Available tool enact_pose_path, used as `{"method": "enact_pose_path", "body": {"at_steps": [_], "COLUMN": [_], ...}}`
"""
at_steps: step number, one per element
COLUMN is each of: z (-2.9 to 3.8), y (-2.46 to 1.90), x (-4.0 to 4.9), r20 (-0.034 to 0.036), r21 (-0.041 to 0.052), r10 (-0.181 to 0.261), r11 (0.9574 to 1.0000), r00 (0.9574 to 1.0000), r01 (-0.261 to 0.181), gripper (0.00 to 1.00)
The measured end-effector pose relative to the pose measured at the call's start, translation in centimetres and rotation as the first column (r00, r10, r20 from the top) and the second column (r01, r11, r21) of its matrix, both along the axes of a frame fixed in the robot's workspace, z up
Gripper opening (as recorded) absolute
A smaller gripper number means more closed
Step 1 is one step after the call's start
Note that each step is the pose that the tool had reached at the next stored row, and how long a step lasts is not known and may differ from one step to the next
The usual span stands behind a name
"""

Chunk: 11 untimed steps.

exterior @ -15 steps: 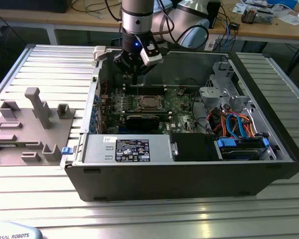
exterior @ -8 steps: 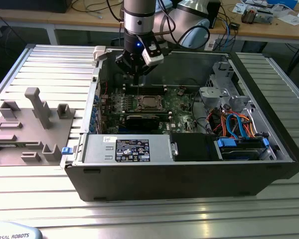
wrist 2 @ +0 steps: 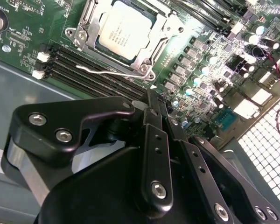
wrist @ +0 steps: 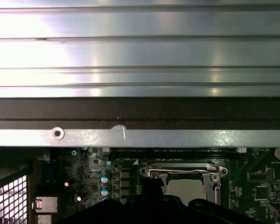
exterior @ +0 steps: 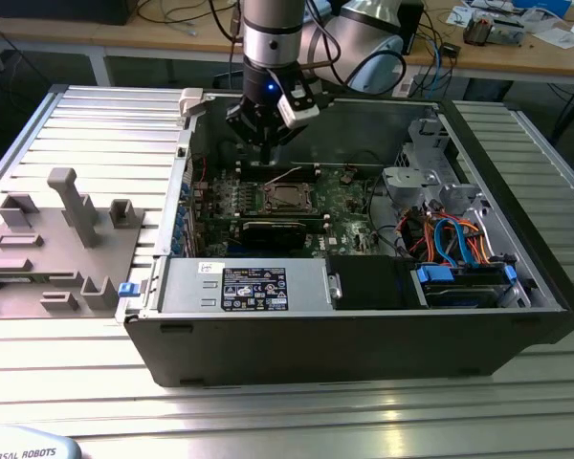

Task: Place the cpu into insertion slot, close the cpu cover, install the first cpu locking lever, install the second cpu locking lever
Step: 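Install the first cpu locking lever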

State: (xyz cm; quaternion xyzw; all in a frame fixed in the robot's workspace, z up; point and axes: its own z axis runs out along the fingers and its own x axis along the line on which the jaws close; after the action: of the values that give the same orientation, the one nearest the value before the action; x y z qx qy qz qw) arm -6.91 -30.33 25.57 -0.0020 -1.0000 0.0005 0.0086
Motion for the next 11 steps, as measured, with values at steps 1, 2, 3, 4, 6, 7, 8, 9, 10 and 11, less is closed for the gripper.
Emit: {"method": "enact_pose_path", "body": {"at_steps": [1,2,3,4,6,7,8,9,10,11], "z": [-0.02,-0.05,-0.06,-0.08,-0.11,-0.14,-0.17,-0.19,-0.21,-0.23], "y": [0.0,0.0,0.0,0.0,0.0,0.0,0.0,0.0,0.0,0.0], "x": [0.02,0.03,0.03,0.03,0.04,0.05,0.06,0.06,0.07,0.11], "r20": [0.0,0.0,0.0,0.0,0.0,0.0,0.0001,0.0001,0.0001,0.0001], "r21": [0.0,0.0,0.0,0.0,0.0,0.0,0.0001,0.0002,0.0001,0.0], "r10": [0.0,0.0,0.0,0.0,0.0,0.0,0.0,0.0,0.0,0.0], "r11": [1.0,1.0,1.0,1.0,1.0,1.0,1.0,1.0,1.0,1.0], "r00": [1.0,1.0,1.0,1.0,1.0,1.0,1.0,1.0,1.0,1.0], "r01": [0.0,0.0,0.0,0.0,0.0,0.0,0.0,0.0,0.0,0.0], "gripper": [0.11,0.11,0.11,0.11,0.11,0.11,0.11,0.11,0.11,0.11]}}
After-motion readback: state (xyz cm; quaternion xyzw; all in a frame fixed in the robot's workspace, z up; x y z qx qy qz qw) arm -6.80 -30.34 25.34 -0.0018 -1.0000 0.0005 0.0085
